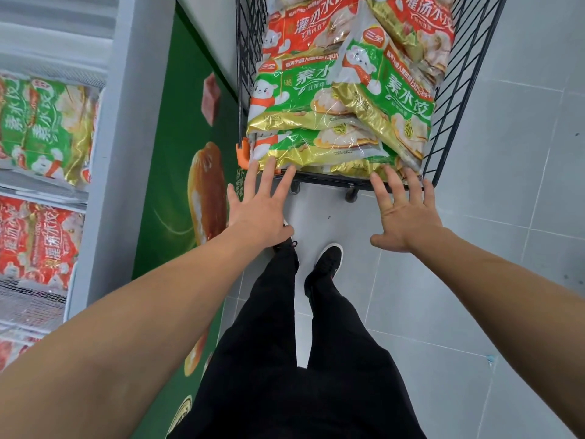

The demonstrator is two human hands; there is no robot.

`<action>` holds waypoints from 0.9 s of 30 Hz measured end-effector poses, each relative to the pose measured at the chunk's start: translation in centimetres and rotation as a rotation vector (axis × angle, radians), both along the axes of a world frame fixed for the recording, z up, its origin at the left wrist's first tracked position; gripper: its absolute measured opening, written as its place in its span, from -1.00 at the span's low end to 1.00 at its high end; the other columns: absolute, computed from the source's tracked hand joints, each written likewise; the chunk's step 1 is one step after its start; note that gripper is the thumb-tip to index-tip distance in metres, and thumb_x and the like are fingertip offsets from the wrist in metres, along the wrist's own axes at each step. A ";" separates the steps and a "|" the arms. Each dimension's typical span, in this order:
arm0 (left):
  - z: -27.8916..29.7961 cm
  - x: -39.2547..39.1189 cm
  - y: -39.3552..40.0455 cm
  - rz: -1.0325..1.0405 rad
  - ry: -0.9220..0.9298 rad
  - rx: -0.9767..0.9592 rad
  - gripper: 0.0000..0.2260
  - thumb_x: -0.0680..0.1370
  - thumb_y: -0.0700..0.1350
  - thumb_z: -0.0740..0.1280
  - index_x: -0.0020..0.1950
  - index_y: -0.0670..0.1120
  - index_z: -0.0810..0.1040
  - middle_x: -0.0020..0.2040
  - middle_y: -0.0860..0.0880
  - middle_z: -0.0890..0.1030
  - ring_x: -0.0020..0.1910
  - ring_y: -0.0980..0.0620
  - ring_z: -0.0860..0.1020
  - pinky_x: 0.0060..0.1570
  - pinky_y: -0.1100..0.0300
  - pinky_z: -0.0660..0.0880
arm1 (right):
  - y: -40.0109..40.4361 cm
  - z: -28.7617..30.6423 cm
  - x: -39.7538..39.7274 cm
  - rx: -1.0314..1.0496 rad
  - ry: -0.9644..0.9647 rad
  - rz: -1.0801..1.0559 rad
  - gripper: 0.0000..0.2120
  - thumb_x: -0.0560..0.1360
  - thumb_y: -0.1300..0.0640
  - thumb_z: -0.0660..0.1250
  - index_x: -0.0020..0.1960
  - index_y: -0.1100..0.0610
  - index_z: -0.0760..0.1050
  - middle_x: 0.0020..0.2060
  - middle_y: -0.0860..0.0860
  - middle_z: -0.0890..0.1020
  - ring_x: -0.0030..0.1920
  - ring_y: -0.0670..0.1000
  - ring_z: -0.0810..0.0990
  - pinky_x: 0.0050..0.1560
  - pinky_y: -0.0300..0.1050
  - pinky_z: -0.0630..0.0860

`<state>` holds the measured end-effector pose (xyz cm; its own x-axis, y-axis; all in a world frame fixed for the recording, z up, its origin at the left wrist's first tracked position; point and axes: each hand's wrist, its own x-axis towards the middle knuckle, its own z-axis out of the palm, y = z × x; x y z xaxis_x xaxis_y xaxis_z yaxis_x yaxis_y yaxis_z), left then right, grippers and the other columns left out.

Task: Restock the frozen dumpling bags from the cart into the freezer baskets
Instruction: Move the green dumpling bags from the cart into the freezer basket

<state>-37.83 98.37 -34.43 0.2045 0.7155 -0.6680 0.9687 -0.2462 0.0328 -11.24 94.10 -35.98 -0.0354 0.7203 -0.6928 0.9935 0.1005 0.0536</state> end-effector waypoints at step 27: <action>8.5 6.9 15.9 0.521 -0.597 0.038 -0.67 0.60 0.05 0.28 0.27 -0.11 0.55 0.05 -0.04 0.61 0.03 -0.07 0.56 -0.02 0.17 0.42 | 10.0 8.7 0.2 0.310 0.331 -0.446 -0.60 0.53 0.08 0.31 0.34 0.13 0.46 0.30 0.08 0.45 0.32 0.13 0.41 0.20 0.03 0.47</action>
